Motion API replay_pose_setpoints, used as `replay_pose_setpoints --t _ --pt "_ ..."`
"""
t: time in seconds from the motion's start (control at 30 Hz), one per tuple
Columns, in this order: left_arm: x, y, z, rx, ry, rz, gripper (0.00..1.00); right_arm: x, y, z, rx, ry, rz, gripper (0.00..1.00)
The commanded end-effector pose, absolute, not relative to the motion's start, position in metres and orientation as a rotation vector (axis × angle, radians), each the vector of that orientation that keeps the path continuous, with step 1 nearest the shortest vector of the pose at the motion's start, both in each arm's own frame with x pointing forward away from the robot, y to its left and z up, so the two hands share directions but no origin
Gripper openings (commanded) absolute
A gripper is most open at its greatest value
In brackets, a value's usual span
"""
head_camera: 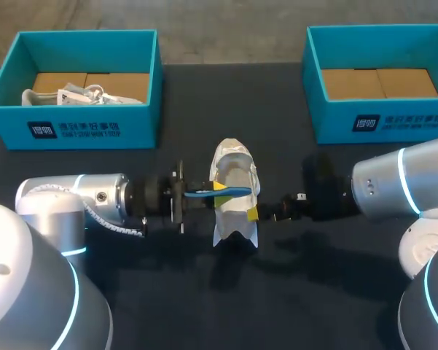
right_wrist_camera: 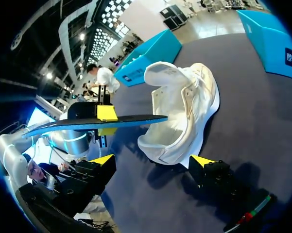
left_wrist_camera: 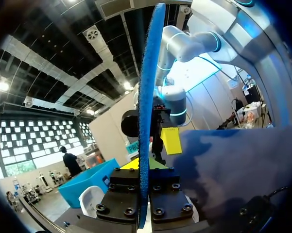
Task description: Take the shoe out of the shoebox, open the shoe tongue, remove and reinsert the insole, then place the shoe into the shoebox
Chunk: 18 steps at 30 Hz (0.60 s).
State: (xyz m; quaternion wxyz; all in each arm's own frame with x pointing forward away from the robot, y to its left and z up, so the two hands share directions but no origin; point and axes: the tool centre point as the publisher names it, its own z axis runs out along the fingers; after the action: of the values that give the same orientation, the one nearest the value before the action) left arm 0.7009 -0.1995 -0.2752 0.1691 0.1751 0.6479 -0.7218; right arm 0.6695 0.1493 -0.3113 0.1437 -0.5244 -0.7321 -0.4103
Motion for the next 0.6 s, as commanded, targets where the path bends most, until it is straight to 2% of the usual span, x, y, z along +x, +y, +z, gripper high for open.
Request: replay_pose_setpoints --t 0.03,0.6 --pt "0.707 -0.209 -0.281 0.491 1.832 -2.051 0.00 0.670 0.153 -0.312 -1.520 -2.114 -1.179 1.00" --pt "0.712 -0.216 -0.298 0.496 1.856 -2.011 0.00 0.670 0.153 -0.312 -1.520 -2.114 -1.179 1.00"
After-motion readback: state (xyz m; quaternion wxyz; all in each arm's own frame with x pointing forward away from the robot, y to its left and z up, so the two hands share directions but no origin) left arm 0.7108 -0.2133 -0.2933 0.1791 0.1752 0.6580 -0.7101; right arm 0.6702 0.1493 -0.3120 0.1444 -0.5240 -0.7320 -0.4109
